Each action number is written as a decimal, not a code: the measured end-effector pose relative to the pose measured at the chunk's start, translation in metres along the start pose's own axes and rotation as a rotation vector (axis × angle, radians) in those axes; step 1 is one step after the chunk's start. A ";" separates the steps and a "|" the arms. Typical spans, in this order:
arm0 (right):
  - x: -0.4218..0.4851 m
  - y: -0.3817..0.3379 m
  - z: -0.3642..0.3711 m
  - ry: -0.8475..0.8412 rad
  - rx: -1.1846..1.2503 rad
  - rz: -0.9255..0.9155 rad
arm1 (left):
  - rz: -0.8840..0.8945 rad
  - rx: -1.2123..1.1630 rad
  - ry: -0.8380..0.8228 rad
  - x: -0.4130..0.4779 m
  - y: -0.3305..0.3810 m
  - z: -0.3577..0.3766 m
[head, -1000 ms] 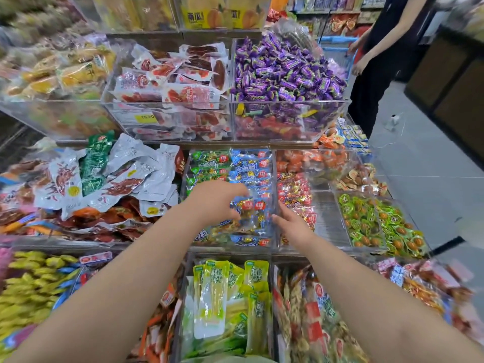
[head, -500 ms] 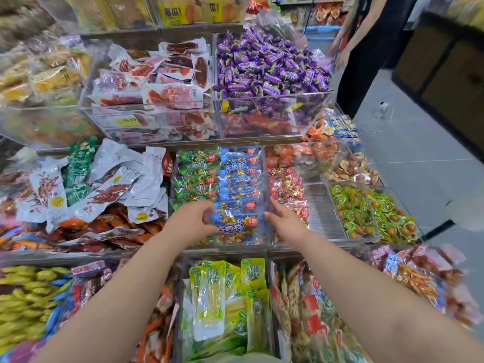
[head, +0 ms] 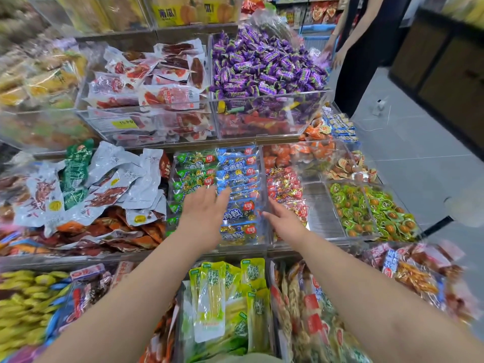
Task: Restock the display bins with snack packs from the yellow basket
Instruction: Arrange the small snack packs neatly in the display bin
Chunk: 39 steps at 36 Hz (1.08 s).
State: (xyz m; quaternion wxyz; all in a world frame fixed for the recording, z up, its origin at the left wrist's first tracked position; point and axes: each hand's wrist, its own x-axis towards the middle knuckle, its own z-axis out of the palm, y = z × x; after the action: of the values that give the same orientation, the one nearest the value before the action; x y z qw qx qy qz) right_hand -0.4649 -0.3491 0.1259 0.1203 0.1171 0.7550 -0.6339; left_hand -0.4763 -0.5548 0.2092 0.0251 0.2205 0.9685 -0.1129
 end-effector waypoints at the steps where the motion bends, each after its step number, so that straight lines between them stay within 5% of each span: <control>1: -0.001 -0.001 0.000 -0.003 0.015 -0.005 | 0.068 -0.004 0.010 0.000 0.010 0.002; 5: -0.004 -0.003 0.001 0.009 0.046 -0.028 | 0.087 -0.095 -0.070 0.006 0.043 0.019; 12: -0.001 0.000 0.001 -0.012 -0.007 -0.030 | 0.231 -0.246 0.141 0.024 0.034 0.033; 22: 0.008 0.010 0.001 0.037 -0.212 -0.057 | 0.104 0.018 -0.030 0.052 0.037 0.049; 31: -0.026 0.030 -0.024 0.038 -1.233 -0.246 | 0.114 0.038 0.005 0.056 0.040 0.052; 39: -0.024 0.033 -0.024 0.101 -1.346 -0.235 | 0.089 0.046 -0.056 0.064 0.041 0.044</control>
State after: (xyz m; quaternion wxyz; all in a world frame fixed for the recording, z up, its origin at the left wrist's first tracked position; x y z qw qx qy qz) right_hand -0.4319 -0.3207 0.1072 0.0618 -0.0362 0.9970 -0.0292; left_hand -0.5164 -0.5026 0.1513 0.0520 0.2608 0.9538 -0.1401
